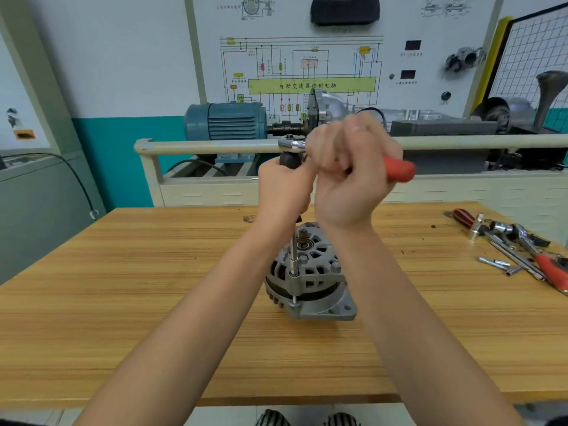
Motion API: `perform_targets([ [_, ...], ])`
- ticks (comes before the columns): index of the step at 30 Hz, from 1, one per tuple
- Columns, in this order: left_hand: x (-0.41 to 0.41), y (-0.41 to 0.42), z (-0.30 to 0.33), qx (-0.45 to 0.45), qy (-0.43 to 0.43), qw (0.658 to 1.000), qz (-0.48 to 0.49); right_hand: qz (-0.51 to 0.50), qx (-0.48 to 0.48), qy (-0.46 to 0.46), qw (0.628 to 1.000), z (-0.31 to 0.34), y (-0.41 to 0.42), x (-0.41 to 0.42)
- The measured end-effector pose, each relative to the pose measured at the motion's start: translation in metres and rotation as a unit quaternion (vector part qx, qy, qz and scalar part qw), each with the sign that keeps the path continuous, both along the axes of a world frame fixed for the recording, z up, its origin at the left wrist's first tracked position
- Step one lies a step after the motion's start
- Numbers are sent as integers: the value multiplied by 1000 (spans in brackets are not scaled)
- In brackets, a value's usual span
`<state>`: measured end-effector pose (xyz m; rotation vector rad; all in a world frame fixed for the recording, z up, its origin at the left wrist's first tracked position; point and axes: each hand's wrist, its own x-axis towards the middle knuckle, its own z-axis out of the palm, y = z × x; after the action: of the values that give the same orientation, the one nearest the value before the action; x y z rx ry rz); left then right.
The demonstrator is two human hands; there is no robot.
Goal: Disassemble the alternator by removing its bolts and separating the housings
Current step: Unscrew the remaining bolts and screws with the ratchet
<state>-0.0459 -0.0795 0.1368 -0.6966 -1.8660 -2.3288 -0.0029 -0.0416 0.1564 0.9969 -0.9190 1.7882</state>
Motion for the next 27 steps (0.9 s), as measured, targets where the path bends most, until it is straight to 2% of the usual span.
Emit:
perform_targets([
  [3,-7,-13,2,-13,-6,993,-114,126,-84,-73,986,9,26,-2],
  [7,-15,-22,4,-45,20,954,-294,306,-217,-166,912,10,48,-10],
  [10,-15,-20,7,-52,-8,939,-341,312,-247,-167,902,10,52,-12],
  [12,-14,-17,7,-56,-21,949,-308,272,-224,-144,925,7,46,-8],
  [14,-12,-13,6,-51,-21,973,-224,199,-170,-113,959,4,37,-2],
  [17,-3,-4,4,-29,-14,998,-60,19,-64,-28,997,-1,12,5],
  [19,0,1,0,-29,20,998,47,-158,18,23,987,-8,-6,8],
  [21,2,3,-3,-16,54,995,77,-251,69,31,965,-15,-17,9],
  [23,1,1,-4,-3,66,997,47,-244,63,33,967,-15,-17,9],
  [24,0,0,-4,1,56,998,28,-210,47,35,976,-12,-13,8],
  [27,-7,-10,-2,-4,15,997,-81,0,-33,-13,999,3,12,4],
])
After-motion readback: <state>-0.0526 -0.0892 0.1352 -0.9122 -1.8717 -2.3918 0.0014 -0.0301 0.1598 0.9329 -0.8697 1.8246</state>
